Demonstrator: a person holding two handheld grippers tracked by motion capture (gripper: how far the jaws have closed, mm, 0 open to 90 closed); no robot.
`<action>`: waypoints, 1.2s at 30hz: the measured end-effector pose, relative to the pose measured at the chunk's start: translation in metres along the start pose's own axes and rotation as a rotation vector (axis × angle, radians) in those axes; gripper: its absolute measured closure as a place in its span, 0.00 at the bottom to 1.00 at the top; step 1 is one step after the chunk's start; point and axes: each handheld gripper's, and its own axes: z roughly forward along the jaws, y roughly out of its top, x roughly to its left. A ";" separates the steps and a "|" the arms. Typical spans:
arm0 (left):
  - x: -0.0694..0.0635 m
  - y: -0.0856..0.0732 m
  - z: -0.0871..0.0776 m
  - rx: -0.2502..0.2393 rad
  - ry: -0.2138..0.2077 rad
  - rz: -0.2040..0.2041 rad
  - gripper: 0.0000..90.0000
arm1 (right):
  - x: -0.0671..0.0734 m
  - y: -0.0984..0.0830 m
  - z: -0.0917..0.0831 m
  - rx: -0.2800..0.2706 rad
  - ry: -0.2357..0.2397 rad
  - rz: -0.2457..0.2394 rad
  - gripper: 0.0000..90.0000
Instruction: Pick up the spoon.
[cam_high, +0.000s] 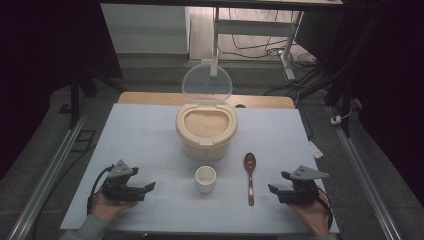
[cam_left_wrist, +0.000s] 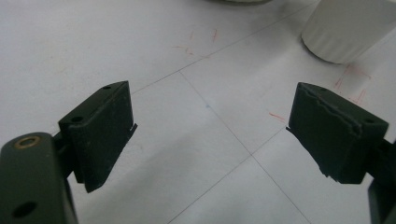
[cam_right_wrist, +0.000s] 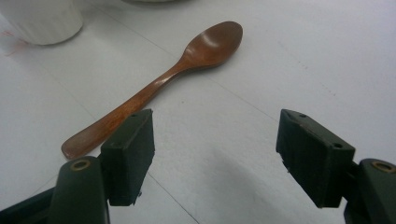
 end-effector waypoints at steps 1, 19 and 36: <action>0.000 0.000 0.000 0.000 0.000 0.000 0.15 | 0.000 0.000 0.000 0.001 -0.007 -0.001 0.32; -0.002 -0.001 0.004 0.011 -0.004 0.008 0.15 | 0.020 0.022 -0.003 -0.004 -0.017 0.010 0.36; -0.003 0.000 0.006 0.012 -0.006 0.016 0.15 | 0.057 0.061 0.003 0.130 -0.037 0.055 0.38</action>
